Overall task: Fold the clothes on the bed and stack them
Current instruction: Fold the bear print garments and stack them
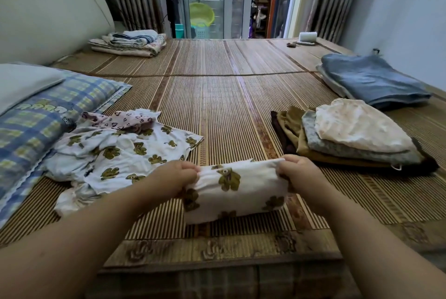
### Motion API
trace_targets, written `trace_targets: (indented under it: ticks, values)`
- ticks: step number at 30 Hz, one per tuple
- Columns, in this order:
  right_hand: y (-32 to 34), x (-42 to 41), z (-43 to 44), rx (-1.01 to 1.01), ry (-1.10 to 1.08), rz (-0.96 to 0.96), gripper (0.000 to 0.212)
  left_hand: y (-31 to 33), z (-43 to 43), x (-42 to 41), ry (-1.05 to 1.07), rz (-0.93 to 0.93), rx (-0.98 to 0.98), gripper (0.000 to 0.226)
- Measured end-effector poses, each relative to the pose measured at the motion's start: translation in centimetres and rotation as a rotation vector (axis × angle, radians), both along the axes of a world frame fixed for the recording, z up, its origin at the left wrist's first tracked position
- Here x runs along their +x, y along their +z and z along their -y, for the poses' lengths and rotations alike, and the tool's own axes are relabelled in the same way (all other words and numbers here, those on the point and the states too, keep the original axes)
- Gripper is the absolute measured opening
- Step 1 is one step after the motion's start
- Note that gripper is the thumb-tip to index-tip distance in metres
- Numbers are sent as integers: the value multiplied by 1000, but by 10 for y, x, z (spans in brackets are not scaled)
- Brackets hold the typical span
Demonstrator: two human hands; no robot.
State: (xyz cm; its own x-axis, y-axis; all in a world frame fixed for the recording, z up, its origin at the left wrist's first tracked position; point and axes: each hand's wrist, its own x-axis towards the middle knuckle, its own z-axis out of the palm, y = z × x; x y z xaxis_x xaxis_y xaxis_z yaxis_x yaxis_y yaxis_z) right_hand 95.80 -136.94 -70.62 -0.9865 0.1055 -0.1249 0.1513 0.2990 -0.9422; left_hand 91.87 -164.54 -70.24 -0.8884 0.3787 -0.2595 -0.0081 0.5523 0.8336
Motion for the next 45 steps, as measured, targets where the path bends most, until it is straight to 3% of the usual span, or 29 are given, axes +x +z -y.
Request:
trace_targets:
  ticks: [2, 5, 7, 8, 12, 16, 20, 22, 24, 26, 28, 31, 35, 38, 45]
  values:
    - [-4, -21, 11, -13, -97, -14, 19, 2, -7, -20, 119, 20, 24, 24]
    - [-15, -49, 26, -50, -228, -31, 31, 3, -20, -42, 381, 99, 247, 30]
    - [-26, -63, 30, 75, -252, 13, 45, 0, -26, -49, 429, 171, 368, 42]
    - [-32, -68, 30, 207, -237, 64, 50, -5, -28, -49, 399, 152, 301, 48]
    - [-48, -75, 30, 570, -164, 252, 56, -29, -29, -47, 194, -16, -329, 78]
    - [-52, -78, 34, 678, -50, 274, 52, -44, -37, -43, 190, -62, -498, 81]
    - [-48, -73, 36, 462, -88, 178, 36, -44, -45, -39, 262, -50, -262, 83]
    - [-48, -66, 30, 409, -98, 132, 54, -44, -46, -34, 297, 26, -68, 83]
    - [-47, -55, 18, 461, -34, 99, 72, -40, -49, -30, 313, 226, 168, 81]
    - [-46, -43, 6, 437, 8, 81, 66, -32, -52, -25, 279, 413, 338, 70]
    - [-44, -31, -10, 359, -12, 70, 48, -23, -63, -19, 145, 493, 364, 62]
    - [-28, -13, -44, 345, -124, 42, 36, -15, -94, -12, -47, 396, 281, 70]
    - [18, -2, -106, 281, -331, -78, 43, 17, -161, -25, -117, 263, 347, 78]
    - [50, -11, -161, 356, -417, -155, 47, 46, -221, -50, -189, 162, 361, 78]
    - [59, -81, -255, 477, -485, -215, 48, 66, -330, -117, -232, -199, 65, 76]
